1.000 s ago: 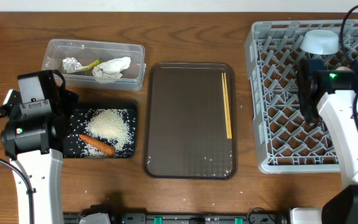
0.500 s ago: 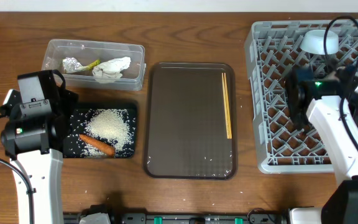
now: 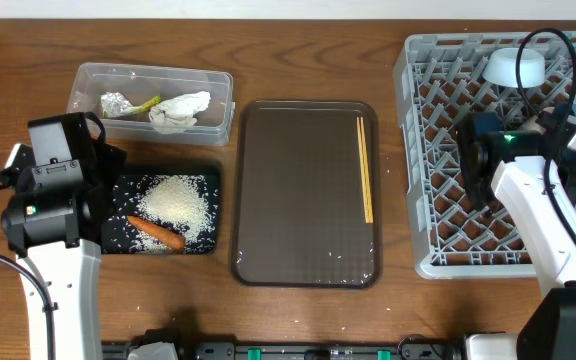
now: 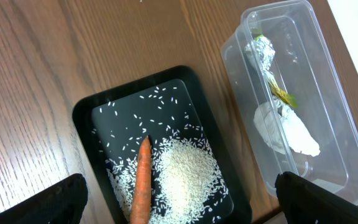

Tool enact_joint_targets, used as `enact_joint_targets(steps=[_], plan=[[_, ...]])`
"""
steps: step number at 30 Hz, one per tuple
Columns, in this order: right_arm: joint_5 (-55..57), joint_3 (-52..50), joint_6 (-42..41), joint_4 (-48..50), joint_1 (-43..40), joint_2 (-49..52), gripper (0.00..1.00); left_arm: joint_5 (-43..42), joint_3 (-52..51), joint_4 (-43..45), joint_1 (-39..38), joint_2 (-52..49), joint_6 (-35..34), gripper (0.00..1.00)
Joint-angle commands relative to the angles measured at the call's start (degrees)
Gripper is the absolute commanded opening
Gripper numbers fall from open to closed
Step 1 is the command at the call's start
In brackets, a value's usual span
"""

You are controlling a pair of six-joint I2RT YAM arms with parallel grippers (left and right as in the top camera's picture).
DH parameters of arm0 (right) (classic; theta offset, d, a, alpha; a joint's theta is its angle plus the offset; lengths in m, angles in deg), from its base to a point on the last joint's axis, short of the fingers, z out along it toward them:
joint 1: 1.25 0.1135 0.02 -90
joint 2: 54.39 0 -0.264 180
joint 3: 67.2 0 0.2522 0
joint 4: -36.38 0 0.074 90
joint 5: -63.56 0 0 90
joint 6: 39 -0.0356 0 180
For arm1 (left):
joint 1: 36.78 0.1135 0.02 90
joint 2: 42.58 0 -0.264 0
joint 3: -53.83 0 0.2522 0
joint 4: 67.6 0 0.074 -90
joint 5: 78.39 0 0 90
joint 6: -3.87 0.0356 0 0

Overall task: Sort waste into correct bins and load items into the dishwasher rack
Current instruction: 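Carry the blue plate right into the rack and stand it on edge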

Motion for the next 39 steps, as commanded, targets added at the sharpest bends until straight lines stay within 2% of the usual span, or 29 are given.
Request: enact_joint_targets(steps=[1,9,17,25,30,33,34,35,37,39], plan=[[5.31,-0.04,5.51,2.8,0.46,-0.13,0.01,1.38,0.11,-0.33,0.26,0.02,0.11,0.99],[-0.96,-1.62,6.43,4.46,0.44,-0.07,0.01,1.38,0.11,-0.33,0.26,0.02,0.11,0.99],[-1.57,-5.16,6.47,6.86,1.01,-0.07,0.01,1.36,0.11,-0.33,0.26,0.02,0.11,0.99],[-2.78,-5.03,7.56,9.25,2.21,-0.22,0.07,1.36,0.11,-0.33,0.26,0.02,0.11,0.99],[-7.89,-4.98,13.33,13.05,4.55,-0.22,0.1,1.38,0.11,-0.33,0.26,0.02,0.11,0.99],[-10.88,-4.98,15.02,14.19,5.42,-0.22,0.19,1.36,0.11,-0.33,0.26,0.02,0.09,0.99],[-11.76,-4.98,15.02,14.16,5.66,-0.22,0.26,1.36,0.11,-0.33,0.26,0.02,0.09,0.99],[-12.98,-4.98,14.97,14.25,5.84,-0.24,0.36,1.38,0.11,-0.33,0.26,0.02,0.09,0.99],[-15.82,-4.83,14.99,14.25,6.14,-0.24,0.63,1.38,0.11,-0.33,0.26,0.02,0.11,0.99],[-19.32,-4.37,14.99,14.19,6.23,-0.33,0.73,1.36,0.11,-0.33,0.26,0.02,0.11,0.99]])
